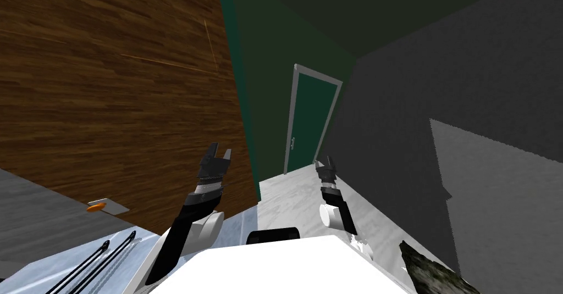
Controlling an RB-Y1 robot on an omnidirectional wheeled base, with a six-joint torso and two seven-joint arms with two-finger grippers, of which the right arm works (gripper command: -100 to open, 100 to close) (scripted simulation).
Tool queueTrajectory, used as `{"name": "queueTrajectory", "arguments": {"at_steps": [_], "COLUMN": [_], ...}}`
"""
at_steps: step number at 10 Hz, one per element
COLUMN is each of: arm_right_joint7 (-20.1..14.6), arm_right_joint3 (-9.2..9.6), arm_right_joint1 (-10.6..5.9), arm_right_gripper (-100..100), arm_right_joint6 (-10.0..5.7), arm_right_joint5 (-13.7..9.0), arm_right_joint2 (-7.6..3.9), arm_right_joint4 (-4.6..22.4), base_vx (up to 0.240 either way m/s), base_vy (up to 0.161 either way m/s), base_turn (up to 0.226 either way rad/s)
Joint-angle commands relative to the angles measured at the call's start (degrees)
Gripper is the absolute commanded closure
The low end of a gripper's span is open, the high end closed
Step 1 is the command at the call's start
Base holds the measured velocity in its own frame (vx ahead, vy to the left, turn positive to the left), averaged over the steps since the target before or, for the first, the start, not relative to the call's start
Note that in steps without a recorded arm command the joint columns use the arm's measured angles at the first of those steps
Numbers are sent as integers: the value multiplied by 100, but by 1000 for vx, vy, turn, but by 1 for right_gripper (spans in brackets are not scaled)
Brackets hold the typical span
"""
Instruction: Pull the door open
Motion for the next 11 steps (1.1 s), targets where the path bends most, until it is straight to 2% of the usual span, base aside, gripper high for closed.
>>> {"name": "queueTrajectory", "arguments": {"at_steps": [1, 11], "arm_right_joint7": [-158, -1091], "arm_right_joint3": [-41, -254], "arm_right_joint1": [-49, -415], "arm_right_gripper": [-100, -100], "arm_right_joint6": [-72, -495], "arm_right_joint5": [-91, -653], "arm_right_joint2": [-33, -120], "arm_right_joint4": [185, 1403], "base_vx": [73, 57], "base_vy": [-80, -99], "base_turn": [218, 207]}}
